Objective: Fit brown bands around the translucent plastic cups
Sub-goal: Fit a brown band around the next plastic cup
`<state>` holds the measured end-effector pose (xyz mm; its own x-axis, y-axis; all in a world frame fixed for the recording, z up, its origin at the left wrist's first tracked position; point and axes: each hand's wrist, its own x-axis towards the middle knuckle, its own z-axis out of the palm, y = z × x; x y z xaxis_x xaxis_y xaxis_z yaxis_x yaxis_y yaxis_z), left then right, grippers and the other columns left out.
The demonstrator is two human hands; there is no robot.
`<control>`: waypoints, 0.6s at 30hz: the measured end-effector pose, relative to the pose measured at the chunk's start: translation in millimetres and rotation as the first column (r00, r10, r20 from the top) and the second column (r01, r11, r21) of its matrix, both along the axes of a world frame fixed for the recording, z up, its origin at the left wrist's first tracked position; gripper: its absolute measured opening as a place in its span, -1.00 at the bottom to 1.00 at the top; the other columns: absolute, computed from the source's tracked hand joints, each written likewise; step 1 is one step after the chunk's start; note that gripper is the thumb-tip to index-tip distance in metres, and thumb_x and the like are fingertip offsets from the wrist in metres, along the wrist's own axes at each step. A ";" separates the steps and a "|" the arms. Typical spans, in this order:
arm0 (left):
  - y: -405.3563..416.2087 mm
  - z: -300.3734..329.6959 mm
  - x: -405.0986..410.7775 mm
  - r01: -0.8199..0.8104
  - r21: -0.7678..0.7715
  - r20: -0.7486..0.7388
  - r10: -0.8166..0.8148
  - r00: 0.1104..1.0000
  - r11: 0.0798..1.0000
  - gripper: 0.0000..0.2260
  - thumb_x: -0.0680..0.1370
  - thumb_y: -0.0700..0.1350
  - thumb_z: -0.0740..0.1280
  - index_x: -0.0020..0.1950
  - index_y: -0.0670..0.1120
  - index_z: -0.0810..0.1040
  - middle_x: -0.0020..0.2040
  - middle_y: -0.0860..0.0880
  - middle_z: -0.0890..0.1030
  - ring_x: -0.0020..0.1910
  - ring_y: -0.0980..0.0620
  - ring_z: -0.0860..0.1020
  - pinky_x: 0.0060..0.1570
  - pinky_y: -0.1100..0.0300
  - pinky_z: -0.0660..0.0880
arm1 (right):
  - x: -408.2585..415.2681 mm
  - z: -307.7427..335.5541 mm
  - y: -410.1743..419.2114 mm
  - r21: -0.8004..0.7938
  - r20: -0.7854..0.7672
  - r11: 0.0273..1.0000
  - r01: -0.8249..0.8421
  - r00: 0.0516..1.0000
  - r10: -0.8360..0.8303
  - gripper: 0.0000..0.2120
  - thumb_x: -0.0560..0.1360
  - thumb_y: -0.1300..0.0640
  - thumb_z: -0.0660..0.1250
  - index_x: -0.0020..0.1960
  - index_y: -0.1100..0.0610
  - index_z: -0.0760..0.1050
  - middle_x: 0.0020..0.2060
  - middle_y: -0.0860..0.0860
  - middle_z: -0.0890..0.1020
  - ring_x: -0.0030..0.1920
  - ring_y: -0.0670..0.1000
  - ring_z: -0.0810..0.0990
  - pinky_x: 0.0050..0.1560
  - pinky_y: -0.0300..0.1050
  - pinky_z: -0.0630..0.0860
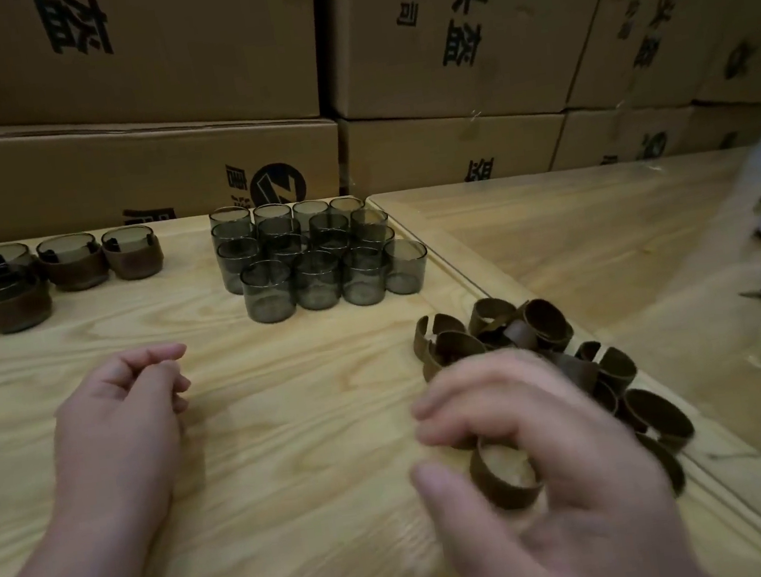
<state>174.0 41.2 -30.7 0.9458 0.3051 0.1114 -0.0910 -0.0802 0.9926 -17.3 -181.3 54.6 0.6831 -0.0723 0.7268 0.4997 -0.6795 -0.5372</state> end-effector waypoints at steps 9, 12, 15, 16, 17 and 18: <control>3.3 -10.0 10.7 -0.031 0.024 -0.055 0.032 0.998 0.999 -0.69 0.32 0.14 0.31 0.00 0.24 0.70 -0.26 0.17 0.67 -0.31 0.11 0.55 -0.21 0.07 0.52 | -50.9 -29.6 -118.9 -0.264 -0.620 0.859 0.438 0.605 -0.499 0.18 -0.20 -0.69 0.42 0.30 -0.75 -0.11 0.55 -0.42 -0.24 0.65 0.07 -0.08 0.52 0.40 0.17; 2.7 -8.5 9.5 -0.036 0.032 -0.059 0.038 0.998 0.999 -0.69 0.32 0.15 0.30 0.00 0.24 0.70 -0.25 0.18 0.67 -0.28 0.10 0.56 -0.19 0.05 0.53 | -43.2 -43.4 -129.2 -0.223 -0.680 0.893 0.392 0.593 -0.430 0.24 -0.21 -0.66 0.47 0.32 -0.73 -0.13 0.53 -0.45 -0.33 0.61 -0.02 0.10 0.49 0.17 0.28; 2.3 -7.9 6.0 -0.023 0.053 -0.046 0.025 0.999 0.998 -0.70 0.36 0.18 0.29 0.01 0.25 0.70 -0.24 0.17 0.68 -0.26 0.07 0.58 -0.20 0.04 0.54 | -33.6 -48.7 -133.3 -0.147 -0.696 0.909 0.391 0.611 -0.376 0.22 -0.18 -0.62 0.53 0.33 -0.72 -0.09 0.55 -0.45 -0.26 0.50 -0.14 0.20 0.38 0.03 0.37; 2.1 -7.2 4.7 -0.019 0.054 -0.043 0.021 0.999 0.998 -0.70 0.36 0.18 0.29 0.02 0.24 0.70 -0.24 0.17 0.67 -0.26 0.06 0.58 -0.20 0.04 0.53 | -30.0 -49.0 -133.9 -0.132 -0.692 0.909 0.396 0.619 -0.370 0.20 -0.17 -0.61 0.53 0.31 -0.73 -0.08 0.56 -0.44 -0.23 0.50 -0.14 0.21 0.36 0.03 0.37; 1.1 -6.4 3.2 -0.015 0.055 -0.039 0.017 0.999 0.998 -0.70 0.36 0.19 0.28 0.01 0.24 0.69 -0.24 0.17 0.67 -0.26 0.06 0.58 -0.21 0.04 0.53 | -26.9 -49.6 -134.3 -0.121 -0.687 0.908 0.400 0.627 -0.368 0.19 -0.17 -0.61 0.53 0.30 -0.73 -0.07 0.56 -0.44 -0.19 0.51 -0.11 0.22 0.37 0.03 0.37; 0.2 -5.0 1.5 -0.013 0.058 -0.035 0.015 0.999 0.998 -0.69 0.36 0.19 0.27 0.01 0.25 0.69 -0.24 0.17 0.67 -0.26 0.07 0.58 -0.21 0.05 0.52 | -23.4 -49.9 -134.2 -0.115 -0.681 0.909 0.401 0.635 -0.366 0.18 -0.17 -0.61 0.53 0.30 -0.72 -0.05 0.56 -0.43 -0.16 0.53 -0.09 0.23 0.38 0.03 0.36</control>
<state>175.6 41.4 -35.7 0.9451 0.3123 0.0959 -0.0547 -0.1381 0.9889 -40.7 -315.6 4.7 0.8849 -0.4607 0.0690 -0.3101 -0.6930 -0.6509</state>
